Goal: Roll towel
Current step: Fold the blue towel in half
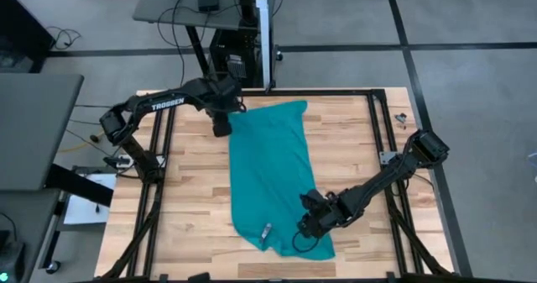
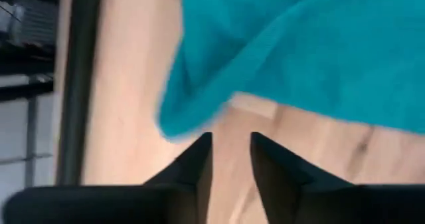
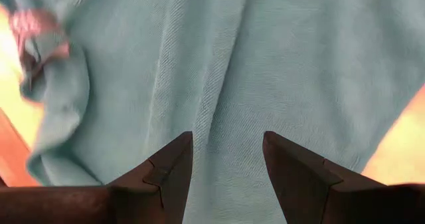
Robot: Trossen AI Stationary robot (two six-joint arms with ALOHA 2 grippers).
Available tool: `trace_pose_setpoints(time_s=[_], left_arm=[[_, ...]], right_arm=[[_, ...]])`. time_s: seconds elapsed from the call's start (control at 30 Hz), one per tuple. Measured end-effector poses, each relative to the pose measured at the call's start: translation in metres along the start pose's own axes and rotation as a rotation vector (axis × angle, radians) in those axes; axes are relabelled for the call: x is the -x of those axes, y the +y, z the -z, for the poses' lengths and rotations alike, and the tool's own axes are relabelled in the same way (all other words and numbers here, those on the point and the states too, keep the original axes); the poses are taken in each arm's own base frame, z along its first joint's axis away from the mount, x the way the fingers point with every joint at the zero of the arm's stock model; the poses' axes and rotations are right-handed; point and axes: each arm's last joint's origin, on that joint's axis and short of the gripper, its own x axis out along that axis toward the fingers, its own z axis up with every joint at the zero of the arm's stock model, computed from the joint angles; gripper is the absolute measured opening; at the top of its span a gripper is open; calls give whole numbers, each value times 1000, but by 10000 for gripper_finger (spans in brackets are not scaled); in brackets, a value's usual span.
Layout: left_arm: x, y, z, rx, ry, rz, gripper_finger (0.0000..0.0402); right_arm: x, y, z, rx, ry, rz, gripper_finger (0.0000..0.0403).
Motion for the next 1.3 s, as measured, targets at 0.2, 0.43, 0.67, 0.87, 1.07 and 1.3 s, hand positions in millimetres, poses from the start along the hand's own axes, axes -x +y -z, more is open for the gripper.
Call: trace_pose_setpoints(time_s=[0.2, 0.43, 0.67, 0.87, 1.07, 1.3], left_arm=[[25, -45, -3, 45, -36, 345, 128], [92, -160, 13, -7, -231, 510, 111], [148, -290, 43, -38, -701, 655, 110], [158, -330, 34, -10, -994, 673, 109], [119, -385, 43, -83, -732, 536, 122], [58, -431, 48, -17, -548, 344, 136]], right_arm=[[4, 3, 1, 340, 114, -100, 178], [43, 15, 20, 491, 59, -227, 178], [61, 21, 57, 596, 35, -264, 178], [63, 24, 63, 639, 29, -287, 180], [62, 29, 74, 691, -39, -294, 212], [18, 41, 93, 663, -62, -298, 243]])
